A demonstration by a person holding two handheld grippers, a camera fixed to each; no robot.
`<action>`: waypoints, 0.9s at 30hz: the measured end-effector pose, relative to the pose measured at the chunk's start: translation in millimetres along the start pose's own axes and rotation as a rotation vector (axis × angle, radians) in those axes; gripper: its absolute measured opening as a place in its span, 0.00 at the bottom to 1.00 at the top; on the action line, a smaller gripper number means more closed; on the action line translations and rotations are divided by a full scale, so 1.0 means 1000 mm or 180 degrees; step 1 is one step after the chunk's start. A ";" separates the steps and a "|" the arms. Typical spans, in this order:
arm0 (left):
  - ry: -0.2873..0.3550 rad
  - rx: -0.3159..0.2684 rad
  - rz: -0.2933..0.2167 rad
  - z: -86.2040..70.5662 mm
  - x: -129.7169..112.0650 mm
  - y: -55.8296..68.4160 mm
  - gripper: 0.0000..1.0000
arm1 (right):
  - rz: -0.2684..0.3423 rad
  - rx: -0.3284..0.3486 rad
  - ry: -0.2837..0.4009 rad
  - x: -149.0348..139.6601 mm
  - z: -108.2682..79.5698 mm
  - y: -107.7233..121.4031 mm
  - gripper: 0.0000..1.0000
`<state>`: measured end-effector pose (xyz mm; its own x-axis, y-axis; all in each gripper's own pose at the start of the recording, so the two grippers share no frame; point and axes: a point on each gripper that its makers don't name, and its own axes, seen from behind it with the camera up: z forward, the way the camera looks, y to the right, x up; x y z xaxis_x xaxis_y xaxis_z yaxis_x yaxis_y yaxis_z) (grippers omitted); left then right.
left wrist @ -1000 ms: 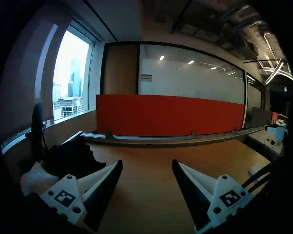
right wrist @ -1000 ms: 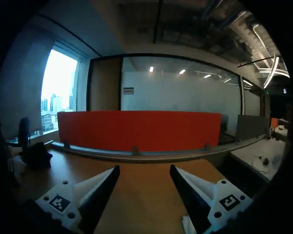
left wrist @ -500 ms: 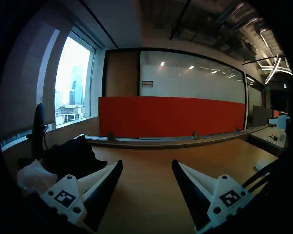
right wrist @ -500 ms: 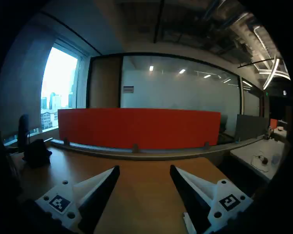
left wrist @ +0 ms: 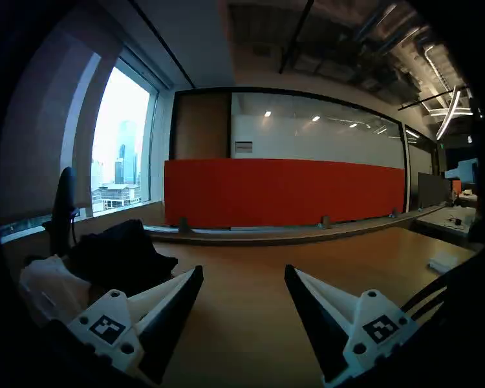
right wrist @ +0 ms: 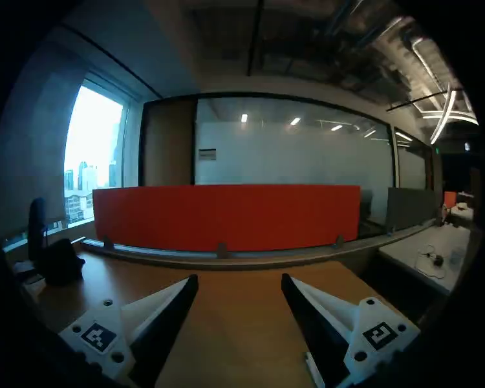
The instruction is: Fold towel
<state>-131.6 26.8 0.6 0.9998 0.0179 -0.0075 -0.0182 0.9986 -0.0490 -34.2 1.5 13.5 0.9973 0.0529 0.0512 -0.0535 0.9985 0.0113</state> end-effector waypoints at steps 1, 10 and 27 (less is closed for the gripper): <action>0.0012 0.0002 0.0010 0.000 -0.002 -0.001 0.93 | 0.0012 -0.0007 0.0002 -0.002 0.000 0.001 1.00; 0.0100 0.0048 0.0083 0.001 -0.024 -0.013 0.93 | 0.0023 -0.0056 -0.0047 -0.018 -0.004 0.003 1.00; 0.0151 0.0096 0.0106 0.001 -0.043 -0.018 0.93 | -0.0172 -0.0191 -0.0244 -0.050 -0.018 0.014 1.00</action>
<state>-174.3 7.8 2.9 0.9972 0.0496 -0.0558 -0.0507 0.9986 -0.0177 -83.9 13.3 -6.5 0.9917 -0.0001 0.1283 0.0057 0.9990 -0.0436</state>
